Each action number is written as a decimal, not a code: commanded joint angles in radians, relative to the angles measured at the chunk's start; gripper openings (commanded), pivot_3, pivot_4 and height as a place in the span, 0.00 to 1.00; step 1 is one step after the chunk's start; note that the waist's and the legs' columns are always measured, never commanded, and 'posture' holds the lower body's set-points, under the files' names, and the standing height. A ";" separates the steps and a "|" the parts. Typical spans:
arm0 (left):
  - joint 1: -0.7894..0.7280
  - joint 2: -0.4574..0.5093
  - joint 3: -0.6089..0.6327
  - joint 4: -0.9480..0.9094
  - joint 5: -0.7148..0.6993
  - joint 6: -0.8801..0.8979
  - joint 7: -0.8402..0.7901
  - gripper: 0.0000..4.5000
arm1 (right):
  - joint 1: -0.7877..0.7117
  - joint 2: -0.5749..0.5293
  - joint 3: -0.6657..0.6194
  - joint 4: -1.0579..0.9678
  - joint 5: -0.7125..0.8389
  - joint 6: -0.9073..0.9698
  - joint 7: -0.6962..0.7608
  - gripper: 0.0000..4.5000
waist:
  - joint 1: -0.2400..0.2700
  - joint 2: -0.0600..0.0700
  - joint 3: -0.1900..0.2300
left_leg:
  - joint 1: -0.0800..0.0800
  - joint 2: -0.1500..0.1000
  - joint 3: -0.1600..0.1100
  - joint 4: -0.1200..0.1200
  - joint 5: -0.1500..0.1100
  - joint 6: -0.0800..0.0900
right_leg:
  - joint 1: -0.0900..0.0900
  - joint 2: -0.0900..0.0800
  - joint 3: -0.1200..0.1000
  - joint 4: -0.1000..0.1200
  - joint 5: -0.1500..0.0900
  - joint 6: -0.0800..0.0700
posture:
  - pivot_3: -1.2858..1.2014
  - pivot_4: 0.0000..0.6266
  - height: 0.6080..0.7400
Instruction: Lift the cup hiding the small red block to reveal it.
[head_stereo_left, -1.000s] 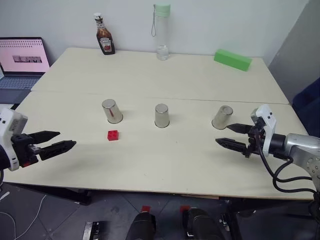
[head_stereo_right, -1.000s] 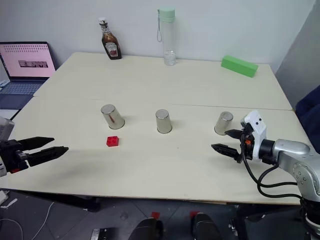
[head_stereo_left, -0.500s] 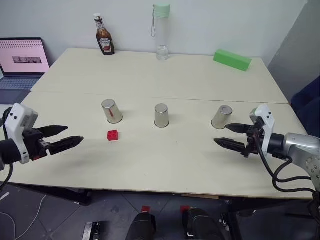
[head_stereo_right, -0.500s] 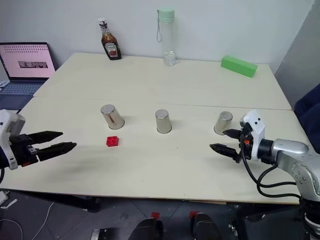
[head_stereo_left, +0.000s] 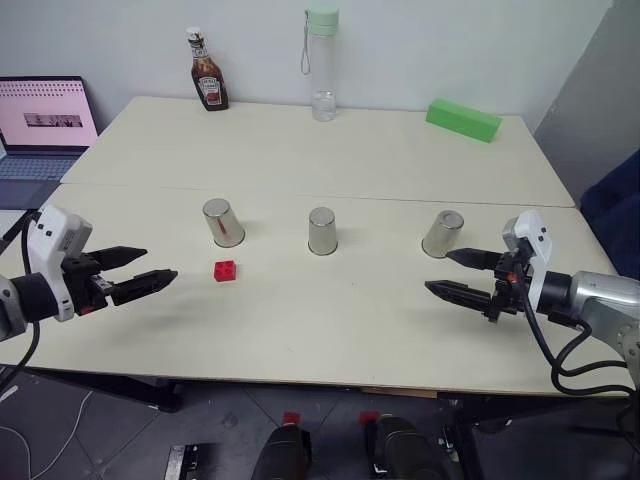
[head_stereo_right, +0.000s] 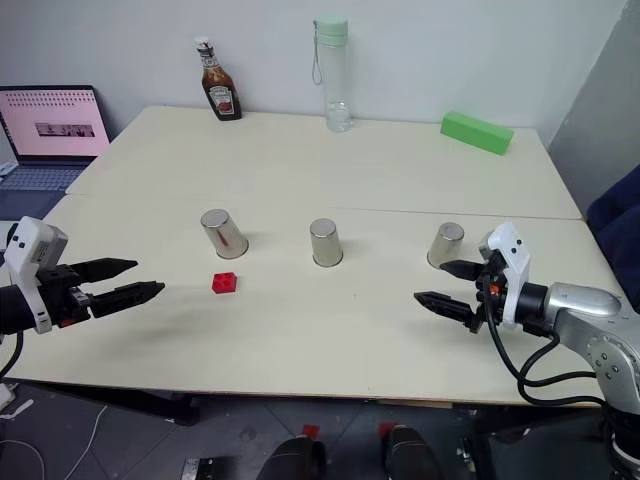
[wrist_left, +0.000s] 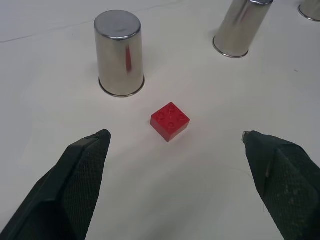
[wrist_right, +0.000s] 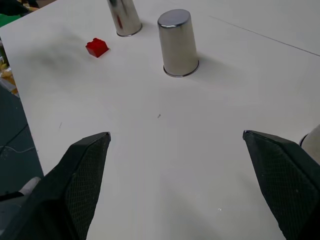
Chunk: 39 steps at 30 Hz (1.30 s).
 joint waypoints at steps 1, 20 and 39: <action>-0.011 0.013 0.000 -0.007 0.002 -0.014 -0.007 1.00 | -0.002 -0.003 -0.033 -0.036 0.025 -0.021 -0.003 1.00 | 0.000 0.000 0.000 | 0.000 0.000 0.000 0.000 0.000 0.000 | 0.000 0.000 0.000 0.000 0.000 0.000 | 0.52 0.24 1.00; -0.005 0.020 0.013 -0.011 -0.001 -0.010 -0.008 1.00 | -0.014 -0.002 -0.026 -0.021 0.025 -0.029 -0.004 1.00 | 0.000 0.000 0.000 | 0.000 0.000 0.000 0.000 0.000 0.000 | 0.000 0.000 0.000 0.000 0.000 0.000 | 0.52 0.24 1.00; -0.035 0.034 -0.005 0.013 0.010 -0.013 -0.017 1.00 | -0.028 -0.001 -0.016 0.005 0.011 -0.036 -0.007 1.00 | 0.000 0.000 0.000 | 0.000 0.000 0.000 0.000 0.000 0.000 | 0.000 0.000 0.000 0.001 0.001 0.001 | 0.52 0.24 1.00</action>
